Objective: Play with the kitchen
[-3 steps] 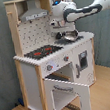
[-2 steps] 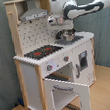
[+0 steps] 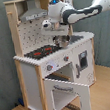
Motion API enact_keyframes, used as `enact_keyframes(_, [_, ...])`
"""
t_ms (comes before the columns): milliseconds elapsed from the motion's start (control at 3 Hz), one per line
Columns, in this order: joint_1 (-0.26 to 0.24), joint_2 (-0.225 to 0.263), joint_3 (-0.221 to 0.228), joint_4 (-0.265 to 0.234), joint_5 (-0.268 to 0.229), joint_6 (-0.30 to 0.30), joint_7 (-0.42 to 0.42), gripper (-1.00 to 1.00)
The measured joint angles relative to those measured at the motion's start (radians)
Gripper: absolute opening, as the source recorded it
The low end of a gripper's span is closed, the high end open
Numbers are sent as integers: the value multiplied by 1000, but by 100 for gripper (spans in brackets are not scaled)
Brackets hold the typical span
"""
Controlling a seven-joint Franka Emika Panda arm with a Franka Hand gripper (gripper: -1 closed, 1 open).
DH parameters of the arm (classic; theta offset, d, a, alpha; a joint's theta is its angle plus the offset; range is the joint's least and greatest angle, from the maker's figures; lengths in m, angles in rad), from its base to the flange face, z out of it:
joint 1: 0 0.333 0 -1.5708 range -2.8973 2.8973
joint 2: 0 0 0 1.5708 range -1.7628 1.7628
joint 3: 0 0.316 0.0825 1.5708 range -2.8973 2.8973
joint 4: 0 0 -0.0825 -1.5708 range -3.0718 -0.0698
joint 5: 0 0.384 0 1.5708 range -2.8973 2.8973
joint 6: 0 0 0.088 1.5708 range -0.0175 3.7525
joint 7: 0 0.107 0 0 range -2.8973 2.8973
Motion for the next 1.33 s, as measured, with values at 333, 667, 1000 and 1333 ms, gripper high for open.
enact_keyframes(333, [76, 66, -1, 48, -55, 20, 4, -100])
enact_keyframes(667, [146, 138, -3, 117, -116, 21, 2, -100])
enact_keyframes(1000, [200, 198, -4, 184, -169, 18, -2, -100])
enact_keyframes(1333, [251, 257, -5, 257, -219, 11, -15, -100])
